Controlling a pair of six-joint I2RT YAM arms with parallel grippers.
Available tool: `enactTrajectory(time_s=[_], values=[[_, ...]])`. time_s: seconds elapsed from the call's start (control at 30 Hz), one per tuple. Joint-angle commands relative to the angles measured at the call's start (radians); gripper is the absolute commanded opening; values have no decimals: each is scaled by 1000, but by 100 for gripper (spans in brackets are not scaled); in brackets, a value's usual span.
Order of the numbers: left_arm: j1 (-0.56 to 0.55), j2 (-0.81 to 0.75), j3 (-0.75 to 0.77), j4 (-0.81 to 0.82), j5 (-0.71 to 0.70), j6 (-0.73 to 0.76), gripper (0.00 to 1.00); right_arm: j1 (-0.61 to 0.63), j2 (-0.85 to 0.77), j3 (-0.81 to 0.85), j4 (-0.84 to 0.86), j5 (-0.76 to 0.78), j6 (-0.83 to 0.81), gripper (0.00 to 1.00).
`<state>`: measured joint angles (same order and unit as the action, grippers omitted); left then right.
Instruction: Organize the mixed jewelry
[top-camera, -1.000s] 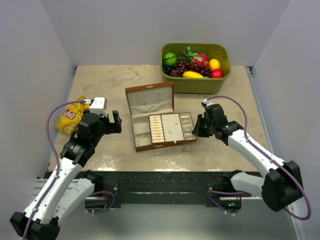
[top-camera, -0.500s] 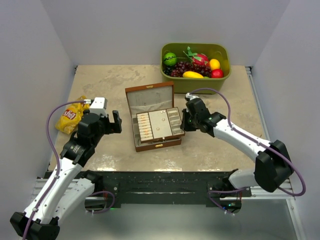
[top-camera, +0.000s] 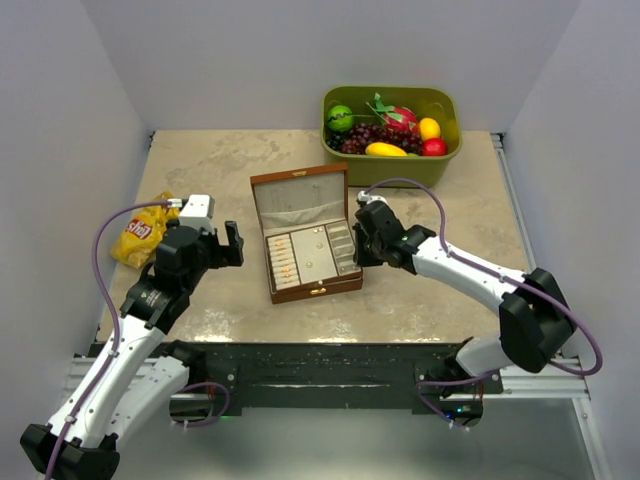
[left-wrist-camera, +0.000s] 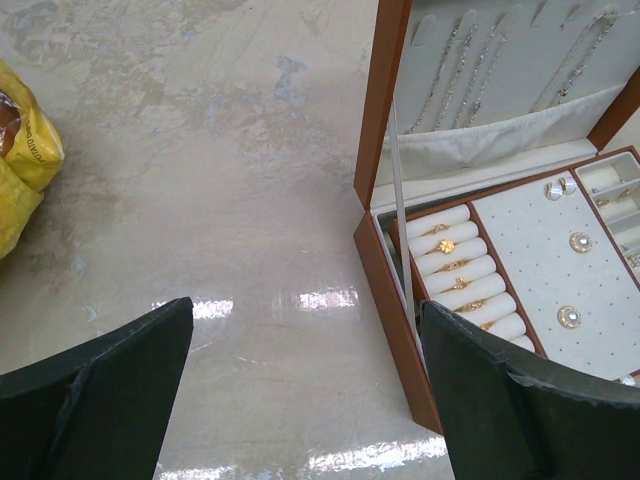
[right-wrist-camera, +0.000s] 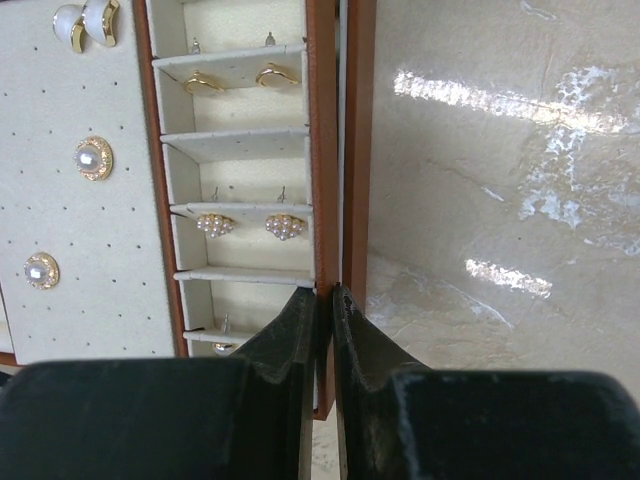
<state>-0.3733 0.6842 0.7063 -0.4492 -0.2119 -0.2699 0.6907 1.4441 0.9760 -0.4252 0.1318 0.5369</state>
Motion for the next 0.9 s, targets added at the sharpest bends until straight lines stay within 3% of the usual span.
enactTrajectory(time_s=[0.0,0.87], values=[[8,-6,2,38,11,11,100,13,-7,52,75,35,52,0],[10,-11,1,41,17,11,100,32,42,70,121,17,109,0]])
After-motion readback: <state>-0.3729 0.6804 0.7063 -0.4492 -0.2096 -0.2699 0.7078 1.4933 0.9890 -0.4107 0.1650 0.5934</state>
